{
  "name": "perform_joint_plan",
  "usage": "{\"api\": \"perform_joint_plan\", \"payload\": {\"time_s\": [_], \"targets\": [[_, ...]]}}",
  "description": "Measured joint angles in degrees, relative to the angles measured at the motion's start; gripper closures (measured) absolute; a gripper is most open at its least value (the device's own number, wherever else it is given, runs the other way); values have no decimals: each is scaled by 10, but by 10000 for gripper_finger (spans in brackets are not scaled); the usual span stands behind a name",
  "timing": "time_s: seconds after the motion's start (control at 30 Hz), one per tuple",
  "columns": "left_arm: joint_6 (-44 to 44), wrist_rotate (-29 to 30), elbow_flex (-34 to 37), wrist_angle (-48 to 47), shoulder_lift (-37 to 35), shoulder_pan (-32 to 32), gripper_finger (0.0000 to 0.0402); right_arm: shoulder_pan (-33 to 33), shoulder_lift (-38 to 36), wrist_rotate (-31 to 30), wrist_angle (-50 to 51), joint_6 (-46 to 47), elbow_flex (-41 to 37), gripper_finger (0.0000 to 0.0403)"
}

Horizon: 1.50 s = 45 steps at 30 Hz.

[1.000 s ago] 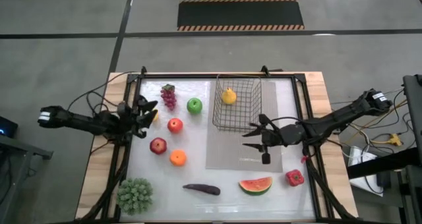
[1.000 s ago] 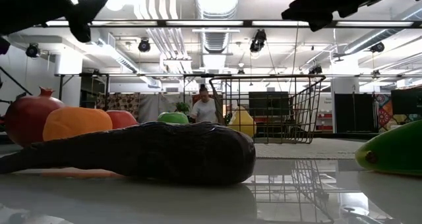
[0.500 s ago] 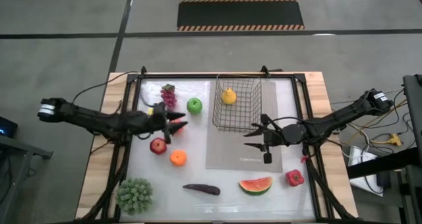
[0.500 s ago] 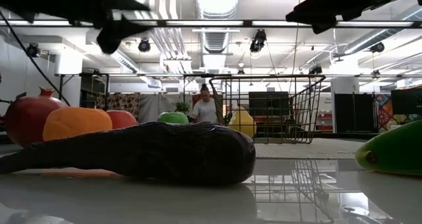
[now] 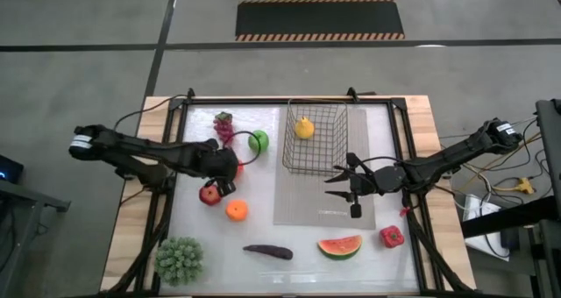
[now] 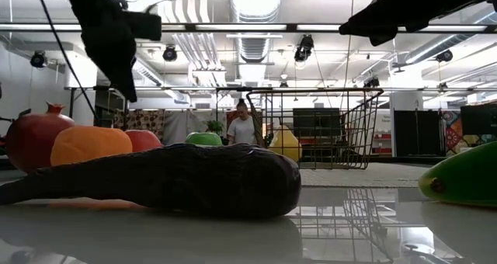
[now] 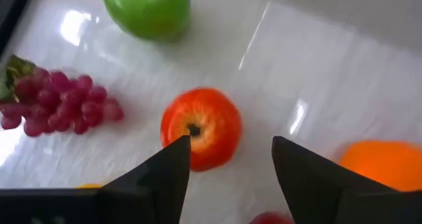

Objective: Build produce basket
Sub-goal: Put the red apple into the wire basket

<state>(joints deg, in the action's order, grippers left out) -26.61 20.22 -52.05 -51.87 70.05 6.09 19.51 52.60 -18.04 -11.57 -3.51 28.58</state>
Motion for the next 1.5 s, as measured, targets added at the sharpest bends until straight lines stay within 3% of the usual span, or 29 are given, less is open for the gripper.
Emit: {"api": "perform_joint_plan", "payload": {"time_s": [0.17,0.33,0.7,0.87,1.5], "targets": [[15,-2,-19,-22,50,-6,158,0,0,0,0,-1,0,282],[93,1,-30,-16,74,-12,129,0,0,0,2,-1,0,280],[173,-15,-7,19,70,-62,127,0,0,0,3,5,-10,282],[195,-55,13,58,70,-89,127,0,0,1,3,5,-10,285],[212,-67,67,119,70,-126,127,0,0,5,3,16,-10,288]]}}
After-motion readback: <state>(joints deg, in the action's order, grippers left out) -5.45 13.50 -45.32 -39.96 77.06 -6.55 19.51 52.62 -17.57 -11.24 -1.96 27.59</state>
